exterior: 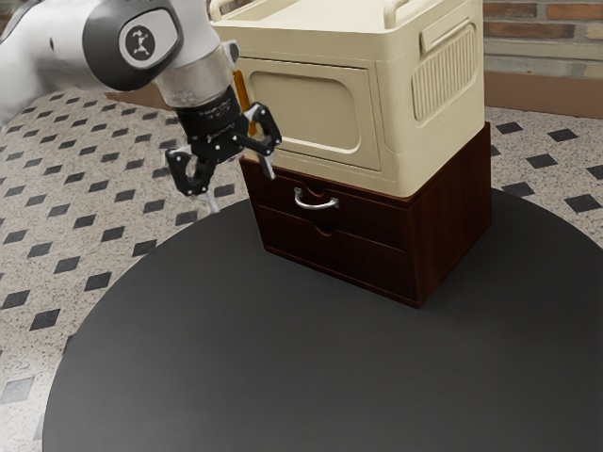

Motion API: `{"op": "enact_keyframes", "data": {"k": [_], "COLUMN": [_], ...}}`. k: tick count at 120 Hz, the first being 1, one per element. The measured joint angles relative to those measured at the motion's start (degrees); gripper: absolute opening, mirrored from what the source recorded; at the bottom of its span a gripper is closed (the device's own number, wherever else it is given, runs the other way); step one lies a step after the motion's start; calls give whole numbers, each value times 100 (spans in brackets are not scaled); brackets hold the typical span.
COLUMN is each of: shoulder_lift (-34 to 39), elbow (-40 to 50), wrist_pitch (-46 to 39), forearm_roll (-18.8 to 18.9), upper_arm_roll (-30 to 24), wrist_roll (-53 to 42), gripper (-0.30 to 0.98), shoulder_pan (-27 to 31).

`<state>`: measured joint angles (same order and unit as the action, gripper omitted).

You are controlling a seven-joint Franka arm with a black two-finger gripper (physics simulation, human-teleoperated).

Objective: Pull the drawer handle with one arm to open the drawer

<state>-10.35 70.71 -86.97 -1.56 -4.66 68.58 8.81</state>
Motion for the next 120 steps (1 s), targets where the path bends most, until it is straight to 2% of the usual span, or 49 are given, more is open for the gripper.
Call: {"op": "enact_keyframes", "data": {"k": [46,111,120], "shoulder_lift": [-566,-1026,-1035], "elbow": [-26,-31,-10], "wrist_pitch": [-756,-1452,-1507], "forearm_roll": [-2,-10,-11], "upper_arm_roll": [10,-4,-6], "wrist_roll": [973,1551,1590], "gripper": [69,69,63], "shoulder_pan": [56,61,61]}}
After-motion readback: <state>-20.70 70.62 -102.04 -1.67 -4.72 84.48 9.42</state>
